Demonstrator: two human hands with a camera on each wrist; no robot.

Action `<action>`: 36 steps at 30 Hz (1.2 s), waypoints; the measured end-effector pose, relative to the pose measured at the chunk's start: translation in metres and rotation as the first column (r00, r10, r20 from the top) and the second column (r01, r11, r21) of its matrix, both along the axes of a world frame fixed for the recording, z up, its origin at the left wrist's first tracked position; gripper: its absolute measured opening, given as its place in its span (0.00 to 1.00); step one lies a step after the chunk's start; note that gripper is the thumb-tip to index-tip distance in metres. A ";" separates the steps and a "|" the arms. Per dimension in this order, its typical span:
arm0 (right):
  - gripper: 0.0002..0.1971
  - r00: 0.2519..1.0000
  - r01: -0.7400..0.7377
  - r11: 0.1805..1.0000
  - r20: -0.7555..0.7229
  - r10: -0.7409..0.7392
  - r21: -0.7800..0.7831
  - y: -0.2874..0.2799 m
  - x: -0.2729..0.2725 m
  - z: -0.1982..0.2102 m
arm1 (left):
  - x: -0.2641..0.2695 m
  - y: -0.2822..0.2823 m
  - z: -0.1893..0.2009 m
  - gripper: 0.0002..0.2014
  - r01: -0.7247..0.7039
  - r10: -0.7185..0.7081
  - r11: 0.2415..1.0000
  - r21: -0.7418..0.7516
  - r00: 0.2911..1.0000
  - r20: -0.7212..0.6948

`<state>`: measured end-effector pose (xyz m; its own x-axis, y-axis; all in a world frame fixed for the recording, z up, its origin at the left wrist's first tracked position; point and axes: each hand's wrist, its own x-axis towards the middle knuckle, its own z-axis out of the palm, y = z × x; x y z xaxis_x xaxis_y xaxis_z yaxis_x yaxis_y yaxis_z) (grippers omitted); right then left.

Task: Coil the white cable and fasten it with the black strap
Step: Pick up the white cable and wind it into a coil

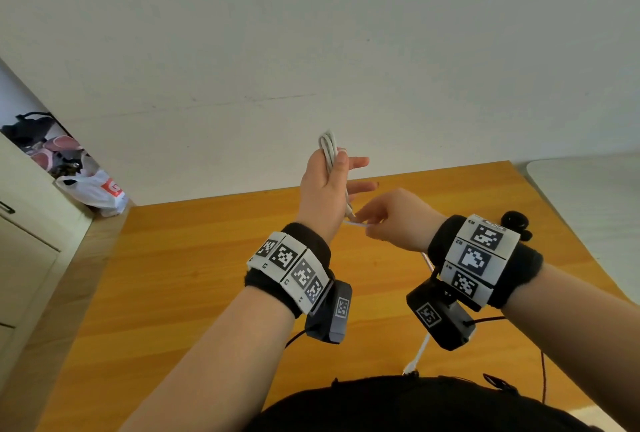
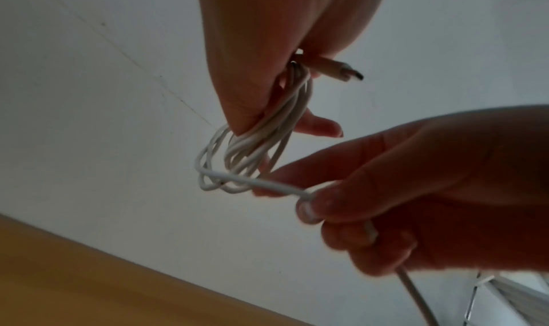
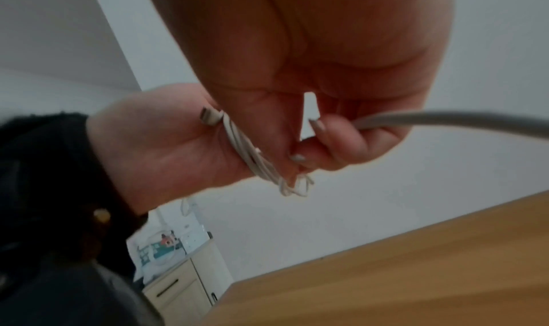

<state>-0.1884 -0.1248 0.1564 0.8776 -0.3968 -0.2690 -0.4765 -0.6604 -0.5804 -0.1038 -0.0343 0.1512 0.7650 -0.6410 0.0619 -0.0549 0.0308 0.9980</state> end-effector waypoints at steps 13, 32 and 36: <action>0.15 0.984 0.066 0.994 0.162 -0.079 0.084 -0.005 -0.004 0.017 | 0.005 -0.002 -0.012 0.12 -0.031 -0.027 0.973 0.230 0.969 0.245; 0.14 0.976 0.058 0.989 0.202 -0.085 0.135 -0.038 0.001 0.027 | 0.002 0.000 -0.015 0.16 0.136 -0.223 0.900 0.413 0.960 0.170; 0.13 0.961 0.082 0.996 0.260 -0.090 0.039 -0.040 0.003 0.018 | 0.001 0.001 -0.011 0.15 0.208 -0.251 0.908 0.364 0.965 0.073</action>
